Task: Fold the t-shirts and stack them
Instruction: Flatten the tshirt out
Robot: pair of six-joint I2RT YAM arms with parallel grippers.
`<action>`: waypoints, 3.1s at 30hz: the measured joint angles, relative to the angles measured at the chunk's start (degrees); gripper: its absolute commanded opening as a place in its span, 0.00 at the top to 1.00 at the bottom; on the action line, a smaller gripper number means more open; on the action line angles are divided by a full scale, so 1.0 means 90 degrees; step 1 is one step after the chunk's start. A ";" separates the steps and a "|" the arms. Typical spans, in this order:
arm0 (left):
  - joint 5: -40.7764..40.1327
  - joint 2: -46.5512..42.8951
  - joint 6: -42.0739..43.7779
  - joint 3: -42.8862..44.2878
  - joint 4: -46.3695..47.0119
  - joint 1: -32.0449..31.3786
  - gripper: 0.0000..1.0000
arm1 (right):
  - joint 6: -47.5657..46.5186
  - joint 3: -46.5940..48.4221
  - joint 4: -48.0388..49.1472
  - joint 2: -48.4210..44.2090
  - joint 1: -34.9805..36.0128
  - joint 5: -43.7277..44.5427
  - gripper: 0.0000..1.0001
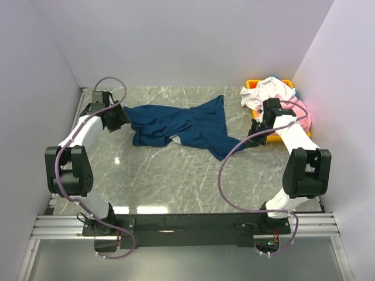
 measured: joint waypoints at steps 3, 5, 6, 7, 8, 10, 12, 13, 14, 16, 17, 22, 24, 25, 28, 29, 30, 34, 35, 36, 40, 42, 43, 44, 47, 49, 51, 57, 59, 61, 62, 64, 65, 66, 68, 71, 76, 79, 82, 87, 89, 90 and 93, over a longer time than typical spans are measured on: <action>-0.0002 0.0092 0.0007 0.0005 -0.0010 -0.0153 0.44 | 0.0022 -0.0265 -0.0002 -0.0078 0.0000 -0.0005 1.00; -0.0051 0.0182 0.0032 0.0027 -0.0056 -0.0253 0.45 | 0.0024 -0.0333 -0.0002 -0.0085 0.0002 -0.0002 1.00; -0.0075 0.0257 0.0046 0.0051 -0.0092 -0.0321 0.46 | 0.0024 -0.0350 0.0002 -0.0085 0.0002 -0.0002 1.00; -0.0092 0.0328 0.0061 0.0073 -0.0119 -0.0406 0.48 | 0.0024 -0.0364 0.0007 -0.0085 0.0000 0.0000 1.00; -0.0114 0.0391 0.0068 0.0085 -0.0134 -0.0486 0.49 | 0.0024 -0.0369 0.0012 -0.0085 0.0000 0.0002 1.00; -0.0143 0.0529 0.0100 0.0095 -0.0160 -0.0663 0.52 | 0.0027 -0.0374 0.0029 -0.0085 0.0000 0.0000 1.00; -0.0165 0.0656 0.0143 0.0100 -0.0194 -0.0809 0.53 | 0.0027 -0.0374 0.0051 -0.0085 0.0002 0.0000 1.00; -0.0170 0.0719 0.0172 0.0114 -0.0223 -0.0874 0.53 | 0.0027 -0.0374 0.0061 -0.0085 0.0000 0.0000 1.00; -0.0187 0.0797 0.0180 0.0138 -0.0260 -0.0928 0.53 | 0.0027 -0.0374 0.0070 -0.0085 0.0002 -0.0002 1.00; -0.0240 0.0942 0.0202 0.0216 -0.0328 -0.0976 0.54 | 0.0027 -0.0376 0.0087 -0.0085 0.0002 0.0000 1.00; -0.0257 0.1010 0.0206 0.0245 -0.0345 -0.0984 0.54 | 0.0027 -0.0379 0.0092 -0.0085 0.0002 -0.0002 1.00; -0.0474 0.1132 0.0284 0.0265 -0.0517 -0.1003 0.55 | 0.0051 -0.0430 0.0129 -0.0085 0.0002 -0.0007 1.00; -0.0529 0.1132 0.0330 0.0265 -0.0527 -0.1020 0.55 | 0.0070 -0.0495 0.0158 -0.0085 0.0002 -0.0017 1.00; -0.0537 0.1132 0.0340 0.0265 -0.0534 -0.1027 0.55 | 0.0078 -0.0527 0.0158 -0.0085 0.0002 -0.0019 1.00; -0.0566 0.1132 0.0342 0.0265 -0.0544 -0.1054 0.55 | 0.0107 -0.0595 0.0165 -0.0085 0.0000 -0.0022 1.00; -0.0563 0.1132 0.0342 0.0260 -0.0544 -0.1061 0.55 | 0.0117 -0.0595 0.0165 -0.0085 0.0002 -0.0019 1.00; -0.0559 0.1132 0.0340 0.0257 -0.0544 -0.1064 0.55 | 0.0121 -0.0595 0.0175 -0.0085 0.0002 -0.0022 1.00; -0.0549 0.1132 0.0340 0.0255 -0.0544 -0.1081 0.55 | 0.0129 -0.0595 0.0189 -0.0085 0.0002 -0.0022 1.00; -0.0549 0.1132 0.0340 0.0255 -0.0546 -0.1086 0.55 | 0.0136 -0.0595 0.0194 -0.0085 0.0002 -0.0022 1.00; -0.0554 0.1132 0.0342 0.0255 -0.0549 -0.1090 0.55 | 0.0138 -0.0595 0.0194 -0.0085 0.0002 -0.0022 1.00; -0.0556 0.1132 0.0350 0.0253 -0.0593 -0.1105 0.56 | 0.0141 -0.0597 0.0202 -0.0085 0.0002 -0.0022 1.00; -0.0559 0.1132 0.0369 0.0226 -0.0595 -0.1117 0.56 | 0.0141 -0.0612 0.0211 -0.0085 0.0002 -0.0022 1.00; -0.0561 0.1132 0.0374 0.0194 -0.0593 -0.1122 0.57 | 0.0141 -0.0624 0.0221 -0.0085 0.0002 -0.0022 1.00; -0.0561 0.1132 0.0381 0.0160 -0.0593 -0.1127 0.57 | 0.0141 -0.0634 0.0219 -0.0085 0.0002 -0.0022 1.00; -0.0561 0.1139 0.0396 0.0061 -0.0624 -0.1134 0.61 | 0.0138 -0.0644 0.0223 -0.0085 0.0002 -0.0022 1.00; -0.0563 0.1171 0.0403 0.0046 -0.0644 -0.1139 0.64 | 0.0141 -0.0646 0.0231 -0.0085 0.0002 -0.0022 1.00; -0.0563 0.1209 0.0440 0.0046 -0.0644 -0.1144 0.69 | 0.0141 -0.0648 0.0240 -0.0085 0.0002 -0.0022 1.00; -0.0619 0.1224 0.0505 0.0029 -0.0641 -0.1144 0.86 | 0.0138 -0.0648 0.0240 -0.0087 0.0002 -0.0019 1.00; -0.0685 0.1226 0.0512 0.0029 -0.0641 -0.1144 0.89 | 0.0138 -0.0648 0.0240 -0.0087 0.0002 -0.0017 1.00; -0.0753 0.1224 0.0515 0.0029 -0.0653 -0.1144 0.92 | 0.0138 -0.0648 0.0240 -0.0087 0.0002 -0.0015 1.00; -0.0787 0.1224 0.0522 0.0029 -0.0661 -0.1144 0.94 | 0.0138 -0.0648 0.0240 -0.0087 0.0002 -0.0012 1.00; -0.0823 0.1209 0.0525 0.0029 -0.0670 -0.1134 0.99 | 0.0138 -0.0648 0.0238 -0.0087 0.0002 -0.0010 1.00; -0.0845 0.1190 0.0527 0.0029 -0.0673 -0.1107 1.00 | 0.0138 -0.0648 0.0238 -0.0087 0.0002 -0.0002 1.00; -0.0852 0.1166 0.0532 0.0024 -0.0670 -0.1090 1.00 | 0.0138 -0.0648 0.0238 -0.0087 0.0002 0.0005 1.00; -0.0843 0.1052 0.0525 -0.0032 -0.0631 -0.1013 1.00 | 0.0138 -0.0648 0.0238 -0.0087 0.0002 0.0012 1.00; -0.0697 0.0738 0.0476 -0.0255 -0.0508 -0.0736 1.00 | 0.0136 -0.0648 0.0236 -0.0087 0.0002 0.0044 1.00; 0.0168 0.0056 0.0321 -0.0826 0.0015 0.0095 1.00 | 0.0136 -0.0648 0.0226 -0.0121 0.0002 0.0182 1.00; 0.1037 -0.0277 0.0245 -0.1098 0.0376 0.0690 1.00 | 0.0136 -0.0593 0.0143 -0.0192 0.0002 0.0228 1.00; 0.2064 -0.0410 0.0189 -0.1183 0.0867 0.1171 1.00 | 0.0138 -0.0325 -0.0027 -0.0206 0.0002 0.0221 1.00; 0.4097 -0.0413 -0.0391 -0.1256 0.2239 0.1515 1.00 | 0.0214 0.0838 -0.0362 -0.0206 -0.0002 0.0202 1.00; 0.4665 -0.0413 -0.0852 -0.1292 0.2985 0.1593 1.00 | 0.0243 0.1399 -0.0420 -0.0231 -0.0015 0.0202 1.00; 0.4962 -0.0413 -0.1171 -0.1302 0.3422 0.1656 1.00 | 0.0265 0.1734 -0.0481 -0.0236 -0.0034 0.0194 1.00; 0.5625 -0.0410 -0.2446 -0.1309 0.5049 0.1875 1.00 | 0.0340 0.2569 -0.0539 -0.0318 -0.0180 0.0168 1.00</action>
